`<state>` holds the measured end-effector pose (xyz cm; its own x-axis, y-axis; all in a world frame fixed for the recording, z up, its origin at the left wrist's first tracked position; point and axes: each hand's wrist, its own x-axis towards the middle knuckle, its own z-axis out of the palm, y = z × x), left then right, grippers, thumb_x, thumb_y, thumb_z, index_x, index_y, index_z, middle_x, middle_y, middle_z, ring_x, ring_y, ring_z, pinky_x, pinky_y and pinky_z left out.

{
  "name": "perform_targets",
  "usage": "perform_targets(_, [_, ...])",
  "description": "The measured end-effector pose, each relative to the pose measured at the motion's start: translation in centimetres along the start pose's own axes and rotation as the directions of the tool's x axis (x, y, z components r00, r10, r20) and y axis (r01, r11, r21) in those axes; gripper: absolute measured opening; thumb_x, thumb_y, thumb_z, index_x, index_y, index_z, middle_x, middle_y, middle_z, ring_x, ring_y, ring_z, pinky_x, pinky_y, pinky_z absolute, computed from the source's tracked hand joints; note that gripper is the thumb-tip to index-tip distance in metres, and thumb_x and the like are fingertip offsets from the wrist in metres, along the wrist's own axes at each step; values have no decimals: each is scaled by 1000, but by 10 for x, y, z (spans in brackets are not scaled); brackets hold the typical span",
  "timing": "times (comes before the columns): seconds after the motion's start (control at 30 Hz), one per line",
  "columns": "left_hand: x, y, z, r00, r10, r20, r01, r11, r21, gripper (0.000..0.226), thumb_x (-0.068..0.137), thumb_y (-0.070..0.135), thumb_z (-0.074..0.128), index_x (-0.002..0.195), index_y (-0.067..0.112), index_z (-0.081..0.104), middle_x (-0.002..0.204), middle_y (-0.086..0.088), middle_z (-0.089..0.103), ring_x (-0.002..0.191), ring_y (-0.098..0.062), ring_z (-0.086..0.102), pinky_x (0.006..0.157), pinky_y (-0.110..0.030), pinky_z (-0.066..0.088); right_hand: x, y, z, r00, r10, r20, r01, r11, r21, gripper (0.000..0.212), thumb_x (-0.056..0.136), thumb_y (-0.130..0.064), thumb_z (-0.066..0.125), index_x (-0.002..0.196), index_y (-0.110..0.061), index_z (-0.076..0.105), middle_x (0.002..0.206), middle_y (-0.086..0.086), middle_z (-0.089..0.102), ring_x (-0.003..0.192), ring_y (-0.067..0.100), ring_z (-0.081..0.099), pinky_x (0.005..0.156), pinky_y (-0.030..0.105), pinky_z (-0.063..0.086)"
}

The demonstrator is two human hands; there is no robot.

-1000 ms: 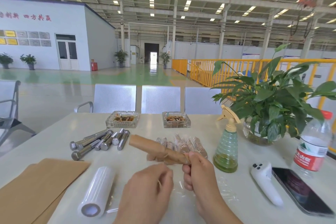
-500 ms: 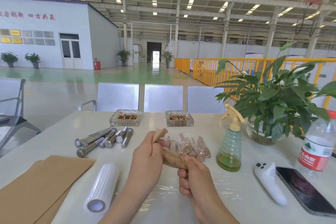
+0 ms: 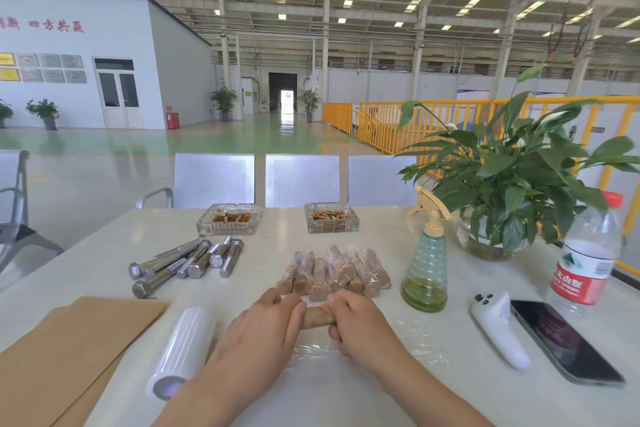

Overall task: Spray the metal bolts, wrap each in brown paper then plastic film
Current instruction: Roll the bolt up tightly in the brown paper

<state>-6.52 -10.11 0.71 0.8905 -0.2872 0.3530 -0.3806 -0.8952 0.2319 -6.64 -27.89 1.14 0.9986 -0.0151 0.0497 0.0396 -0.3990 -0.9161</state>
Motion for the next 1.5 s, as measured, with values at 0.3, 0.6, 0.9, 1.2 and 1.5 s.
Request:
perform_targets(0.3, [-5,-19,31,994,84,63,-81,995,-54,32,108,43,29,108,31,60,95,7,45,94,-16,50,89,-33,43,-1,23,-10,947,-253,198,313,582,-751,24,108,-43,23,99,-29,41,74,-3,42,81,33,46,72,43,35])
perform_targets(0.6, [-9,-24,36,992,125,-36,-129,978,-166,23,103,46,47,103,39,70,97,21,42,97,-6,38,85,-21,38,-12,22,-8,938,-288,191,291,361,-886,31,108,-48,23,115,-31,48,103,4,66,94,34,63,69,41,28])
perform_targets(0.9, [-5,-22,30,995,100,13,-93,958,-271,18,99,39,56,94,37,73,95,14,53,102,-12,49,94,-24,37,22,18,-90,982,93,-162,-185,370,-911,24,96,-20,44,111,-23,63,119,-1,63,108,25,61,77,32,40])
perform_targets(1.2, [-8,-21,28,998,56,13,-50,950,-307,16,98,38,55,90,34,69,95,15,53,99,-9,45,91,-23,38,22,17,-90,951,251,-179,-273,414,-868,21,90,-39,52,77,-24,47,80,-9,48,88,21,55,74,30,42])
perform_targets(1.5, [-10,-15,23,996,-85,-7,74,903,-423,18,88,36,71,98,48,62,84,16,61,93,-2,51,74,-13,36,14,0,-108,913,407,-9,-290,635,-716,6,88,-16,61,89,-10,62,81,6,58,70,22,52,54,21,38])
